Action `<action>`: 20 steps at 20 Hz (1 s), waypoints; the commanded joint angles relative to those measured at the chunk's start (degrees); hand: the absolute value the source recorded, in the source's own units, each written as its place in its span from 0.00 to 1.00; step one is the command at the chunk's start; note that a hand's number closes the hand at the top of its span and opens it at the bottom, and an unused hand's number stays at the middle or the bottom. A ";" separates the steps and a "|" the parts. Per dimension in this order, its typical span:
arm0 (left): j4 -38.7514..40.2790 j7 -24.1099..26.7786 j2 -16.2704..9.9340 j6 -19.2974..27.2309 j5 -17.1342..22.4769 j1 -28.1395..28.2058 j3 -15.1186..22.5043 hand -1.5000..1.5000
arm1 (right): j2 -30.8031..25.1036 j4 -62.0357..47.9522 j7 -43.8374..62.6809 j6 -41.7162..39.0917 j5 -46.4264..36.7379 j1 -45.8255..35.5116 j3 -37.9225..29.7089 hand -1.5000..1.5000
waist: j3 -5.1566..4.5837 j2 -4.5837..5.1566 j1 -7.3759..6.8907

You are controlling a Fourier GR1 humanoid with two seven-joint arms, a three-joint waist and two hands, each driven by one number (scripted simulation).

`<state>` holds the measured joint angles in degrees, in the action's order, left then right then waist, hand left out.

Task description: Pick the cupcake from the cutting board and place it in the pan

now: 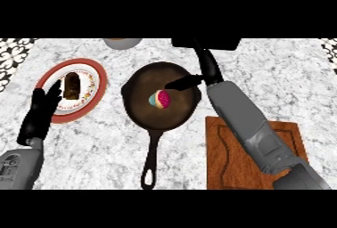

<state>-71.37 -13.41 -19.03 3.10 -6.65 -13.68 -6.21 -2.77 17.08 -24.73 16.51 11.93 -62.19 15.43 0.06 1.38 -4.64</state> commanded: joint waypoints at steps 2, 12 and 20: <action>-1.99 -0.45 -1.37 -1.14 0.54 2.28 -0.94 0.50 | -5.84 -3.93 -3.00 -6.25 1.82 -1.81 -4.16 0.00 | 0.01 -0.40 1.69; -3.46 0.48 -1.20 -1.62 1.70 4.84 -2.42 0.50 | -21.87 -8.10 -11.43 -27.21 0.81 2.99 -5.71 0.00 | 0.06 -0.28 1.92; -2.30 0.91 -0.04 -1.26 0.51 3.01 -1.41 0.50 | -29.76 -11.10 -14.87 -34.84 -1.36 2.53 -5.80 0.00 | 0.11 0.19 1.31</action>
<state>-74.06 -13.69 -19.16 2.48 -6.09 -10.84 -7.85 -28.46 7.44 -36.89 -14.72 11.38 -60.46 9.76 0.14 1.27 -2.89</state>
